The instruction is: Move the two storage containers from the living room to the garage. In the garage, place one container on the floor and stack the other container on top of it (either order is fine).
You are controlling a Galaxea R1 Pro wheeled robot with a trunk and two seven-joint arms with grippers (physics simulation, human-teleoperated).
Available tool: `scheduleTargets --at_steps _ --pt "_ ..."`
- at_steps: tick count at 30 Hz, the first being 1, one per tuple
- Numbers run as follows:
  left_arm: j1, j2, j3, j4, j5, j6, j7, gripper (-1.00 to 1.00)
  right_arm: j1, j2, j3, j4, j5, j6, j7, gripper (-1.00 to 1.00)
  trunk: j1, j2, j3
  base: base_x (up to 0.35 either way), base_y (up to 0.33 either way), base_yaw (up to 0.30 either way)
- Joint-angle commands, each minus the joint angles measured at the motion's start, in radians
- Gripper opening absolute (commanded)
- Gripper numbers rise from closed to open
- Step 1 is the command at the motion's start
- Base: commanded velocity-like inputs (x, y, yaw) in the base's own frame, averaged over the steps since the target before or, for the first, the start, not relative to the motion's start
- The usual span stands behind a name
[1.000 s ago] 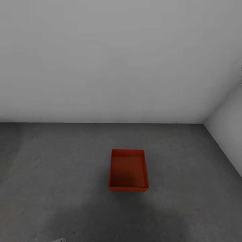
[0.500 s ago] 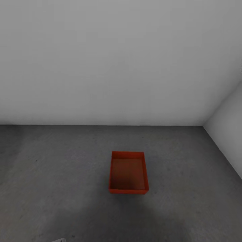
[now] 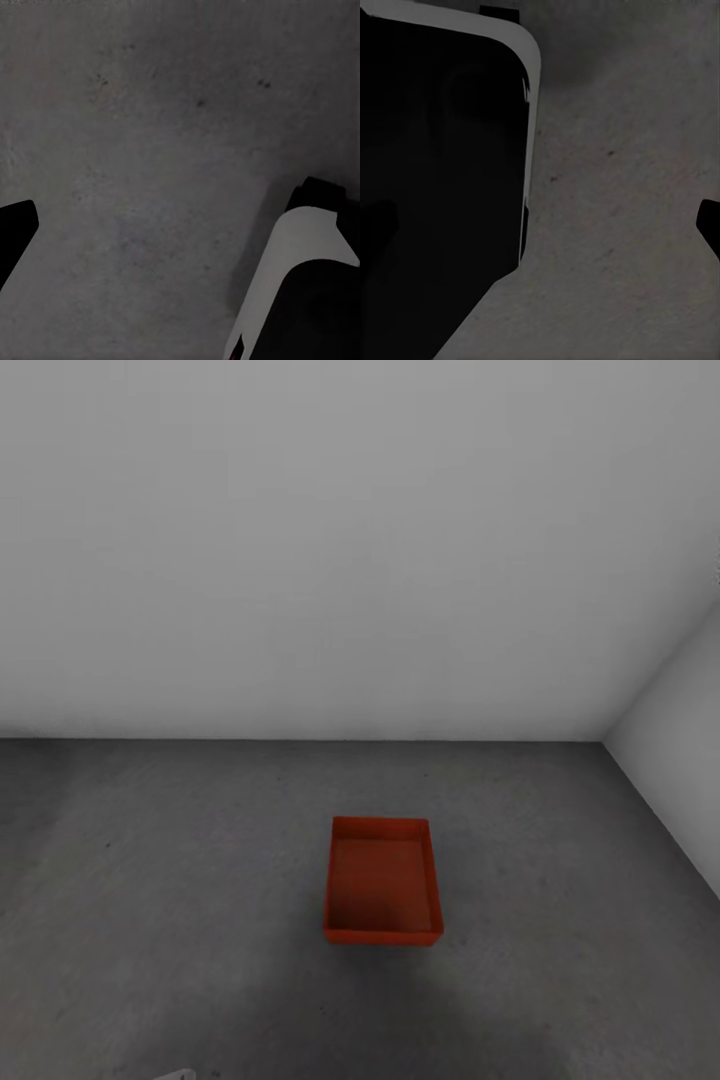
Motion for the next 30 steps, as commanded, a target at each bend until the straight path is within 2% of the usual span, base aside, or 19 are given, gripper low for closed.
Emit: scheduleTargets --at_steps 1,7,23,25,28,30 --pt "0.000 0.000 -0.008 0.000 0.009 -0.002 0.002 1.00 -0.001 0.000 0.008 0.003 -0.008 -0.006 -0.001 1.00 0.000 0.000 0.001 0.000 0.000 0.000" --pt "0.000 -0.002 -0.008 -0.001 0.009 -0.002 0.002 1.00 -0.001 0.000 0.008 0.003 -0.008 -0.006 -0.001 1.00 0.000 0.000 0.011 0.000 0.000 0.000" --pt "0.007 -0.034 -0.007 0.002 0.018 0.009 -0.009 1.00 -0.001 0.002 0.009 0.003 -0.007 -0.001 -0.001 1.00 0.000 0.000 0.037 0.000 0.000 0.000" --pt "0.033 -0.037 -0.007 0.002 0.018 0.012 -0.038 1.00 -0.001 0.002 0.010 0.003 -0.006 0.000 -0.001 1.00 0.000 0.000 0.040 0.000 0.000 0.000" --pt "0.068 -0.040 -0.006 0.002 0.019 0.013 -0.116 1.00 -0.001 0.002 0.010 0.003 -0.006 0.000 -0.001 1.00 0.000 0.000 0.045 0.000 0.000 0.000" --pt "0.086 -0.040 -0.006 0.002 0.021 0.014 -0.191 1.00 -0.001 0.002 0.010 0.003 -0.006 0.000 -0.001 1.00 0.000 0.000 0.048 0.000 0.000 0.000"
